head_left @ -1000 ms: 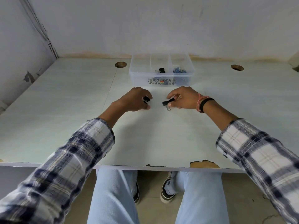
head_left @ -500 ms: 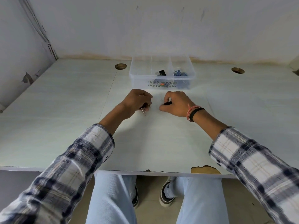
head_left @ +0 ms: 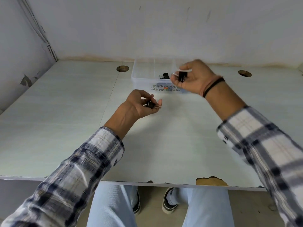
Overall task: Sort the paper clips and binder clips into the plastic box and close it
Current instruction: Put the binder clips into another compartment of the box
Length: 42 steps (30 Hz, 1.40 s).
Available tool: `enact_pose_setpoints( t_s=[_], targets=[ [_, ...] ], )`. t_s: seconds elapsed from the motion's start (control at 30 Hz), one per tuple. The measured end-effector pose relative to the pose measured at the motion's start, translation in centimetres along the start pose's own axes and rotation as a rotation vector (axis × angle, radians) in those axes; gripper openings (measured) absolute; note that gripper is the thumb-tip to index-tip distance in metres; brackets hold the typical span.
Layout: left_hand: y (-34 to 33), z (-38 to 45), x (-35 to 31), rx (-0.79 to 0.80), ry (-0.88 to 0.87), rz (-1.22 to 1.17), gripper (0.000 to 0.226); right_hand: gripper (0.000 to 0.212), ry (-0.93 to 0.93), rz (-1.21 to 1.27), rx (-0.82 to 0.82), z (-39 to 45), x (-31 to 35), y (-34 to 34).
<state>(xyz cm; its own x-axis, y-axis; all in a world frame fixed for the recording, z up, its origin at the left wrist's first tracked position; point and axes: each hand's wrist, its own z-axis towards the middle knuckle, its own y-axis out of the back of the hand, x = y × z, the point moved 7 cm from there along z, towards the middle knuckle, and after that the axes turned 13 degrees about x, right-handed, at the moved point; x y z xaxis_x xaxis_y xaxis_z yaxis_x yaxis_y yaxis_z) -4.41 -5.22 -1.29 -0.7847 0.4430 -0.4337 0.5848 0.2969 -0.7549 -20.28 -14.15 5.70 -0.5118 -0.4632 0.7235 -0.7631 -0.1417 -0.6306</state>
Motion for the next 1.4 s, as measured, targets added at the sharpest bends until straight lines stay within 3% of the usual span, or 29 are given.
enact_pose_setpoints(
  t_s=[0.13, 0.27, 0.37, 0.47, 0.53, 0.6, 0.63, 0.7, 0.77, 0.83, 1.0, 1.1, 1.17, 1.27, 1.4],
  targets=[
    [-2.2, -0.1, -1.2, -0.003, -0.019, 0.028, 0.022, 0.053, -0.026, -0.151, -0.005, 1.2, 2.8, -3.1],
    [-6.8, 0.4, -4.7, 0.039, -0.129, 0.175, 0.020, 0.073, -0.054, -0.141, 0.002, 2.3, 3.6, -3.9],
    [-9.9, 1.3, -7.5, 0.000, -0.225, 0.389, 0.020, 0.061, -0.017, -0.176, -0.014, 2.6, 4.0, -3.1],
    [-11.5, 2.5, -8.4, -0.044, -0.222, 0.467, 0.016, 0.032, -0.006, -0.299, -0.021, 1.7, 3.8, -2.2],
    [-11.2, 3.4, -8.7, -0.087, -0.215, 0.582, 0.034, 0.015, -0.006, -0.354, -0.026, 1.0, 3.5, -1.3],
    [-10.3, 4.1, -9.4, -0.144, -0.233, 0.751, 0.052, 0.013, 0.003, -0.361, -0.034, 0.3, 3.4, -0.2],
    [-9.8, 4.4, -9.4, -0.175, -0.215, 0.818, 0.050, 0.014, 0.008, -0.359, -0.030, -0.1, 3.5, 0.3],
    [-10.0, 5.0, -8.5, -0.069, -0.145, 0.817, 0.025, 0.013, 0.006, -0.407, -0.031, -0.8, 3.6, 1.2],
    [-10.5, 4.2, -8.0, -0.033, -0.263, 0.746, 0.006, 0.008, 0.011, -0.515, -0.052, -1.5, 3.9, 2.1],
    [-10.1, 4.1, -7.9, -0.087, -0.344, 0.771, 0.011, 0.003, 0.008, -0.680, -0.087, -2.6, 4.2, 3.0],
    [-8.8, 2.1, -7.4, -0.202, -0.517, 1.220, 0.007, 0.024, -0.089, -1.448, -0.269, -5.6, 4.7, 6.2],
    [-8.9, 0.8, -6.2, -0.164, -0.619, 1.396, 0.023, 0.037, -0.191, -1.698, -0.389, -7.5, 4.0, 8.8],
    [-8.0, 0.1, -5.5, -0.178, -0.642, 1.426, 0.027, 0.042, -0.299, -1.814, -0.401, -8.6, 2.9, 10.0],
    [-7.0, -0.2, -5.1, -0.218, -0.650, 1.466, 0.019, 0.020, -0.219, -1.850, -0.469, -9.3, 2.4, 10.8],
    [-7.4, -0.4, -4.6, -0.210, -0.635, 1.696, 0.043, 0.036, -0.144, -1.868, -0.489, -9.2, 2.4, 10.6]
  ],
)
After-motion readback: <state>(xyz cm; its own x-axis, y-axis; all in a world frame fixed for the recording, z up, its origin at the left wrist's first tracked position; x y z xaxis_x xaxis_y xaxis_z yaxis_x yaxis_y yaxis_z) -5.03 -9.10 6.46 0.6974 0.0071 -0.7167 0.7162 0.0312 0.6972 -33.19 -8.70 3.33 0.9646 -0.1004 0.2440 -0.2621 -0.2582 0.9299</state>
